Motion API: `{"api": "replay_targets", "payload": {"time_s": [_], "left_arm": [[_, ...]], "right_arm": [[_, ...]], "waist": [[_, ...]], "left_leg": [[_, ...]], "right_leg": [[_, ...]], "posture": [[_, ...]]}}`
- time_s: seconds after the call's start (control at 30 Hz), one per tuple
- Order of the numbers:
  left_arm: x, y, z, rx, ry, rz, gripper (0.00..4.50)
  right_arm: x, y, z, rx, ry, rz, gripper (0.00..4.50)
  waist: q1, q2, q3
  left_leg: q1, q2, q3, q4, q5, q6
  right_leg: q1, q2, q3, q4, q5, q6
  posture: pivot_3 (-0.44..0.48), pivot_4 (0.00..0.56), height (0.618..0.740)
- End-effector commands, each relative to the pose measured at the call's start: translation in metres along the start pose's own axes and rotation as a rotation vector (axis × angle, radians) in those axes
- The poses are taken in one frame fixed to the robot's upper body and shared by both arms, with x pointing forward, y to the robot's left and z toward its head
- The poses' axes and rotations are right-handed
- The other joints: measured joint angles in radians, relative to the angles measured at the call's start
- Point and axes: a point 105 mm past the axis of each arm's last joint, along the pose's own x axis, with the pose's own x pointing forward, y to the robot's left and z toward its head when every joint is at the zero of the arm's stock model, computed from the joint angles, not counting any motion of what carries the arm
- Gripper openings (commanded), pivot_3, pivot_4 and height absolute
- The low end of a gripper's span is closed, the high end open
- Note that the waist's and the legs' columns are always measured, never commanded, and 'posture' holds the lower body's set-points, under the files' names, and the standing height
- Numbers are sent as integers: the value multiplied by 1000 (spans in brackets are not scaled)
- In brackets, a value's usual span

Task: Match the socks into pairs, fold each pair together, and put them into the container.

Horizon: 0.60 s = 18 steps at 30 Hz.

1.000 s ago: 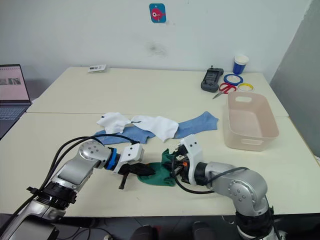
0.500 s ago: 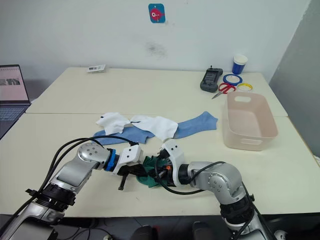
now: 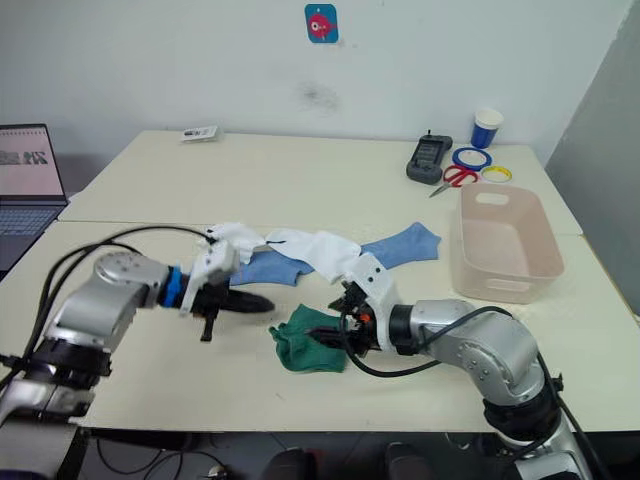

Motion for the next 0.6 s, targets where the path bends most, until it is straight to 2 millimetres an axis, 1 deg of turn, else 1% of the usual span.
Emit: {"api": "replay_targets", "payload": {"time_s": [0.03, 0.1, 0.17, 0.27, 0.37, 0.5, 0.6], "left_arm": [[8, -13, 29, 59, -86, -89, 0], [17, -27, 35, 89, -91, -156, 0], [26, -41, 32, 132, -70, -206, 0], [36, -54, 18, 161, -37, -248, 0], [43, -63, -4, 162, 14, -280, 0], [50, -60, -39, 143, 98, -245, 0], [51, -57, -56, 110, 134, -221, 0]], "right_arm": [[9, 3, -2, -55, -26, -25, 1501], [15, 4, -7, -64, -17, -34, 746], [22, 4, -11, -80, -7, -44, 38], [31, 5, -18, -97, 13, -51, 38], [37, 4, -26, -126, 49, -54, 38], [39, -1, -39, -132, 98, -71, 38], [38, -4, -48, -131, 134, -87, 38]], "waist": [[0, 0, 0], [-3, 0, 0], [-6, 0, 0], [-9, 0, 0], [-8, 0, 0], [-5, 0, 0], [-3, 0, 0]], "left_leg": [[0, 0, 0, 0, 0, 0], [-1, 1, 0, 0, 0, 0], [-2, 1, 0, 0, 0, 0], [-2, 2, 0, 0, 0, 0], [-1, 2, -1, 0, 0, 0], [-1, 1, 0, 0, 0, 0], [-1, 1, 0, 1, 0, 0]], "right_leg": [[0, 0, 0, -1, 0, 0], [0, 1, 1, -1, 0, 0], [-1, 1, 1, -2, 0, 0], [-1, 1, 1, -1, 0, 0], [-1, 1, 0, -1, 0, 0], [-1, 0, 1, 0, 0, 0], [-1, 0, 1, 0, 0, 0]], "posture": [[0, 150, 732], [0, 150, 732], [0, 150, 732], [0, 150, 732], [0, 150, 732], [0, 150, 732], [0, 150, 732]]}}
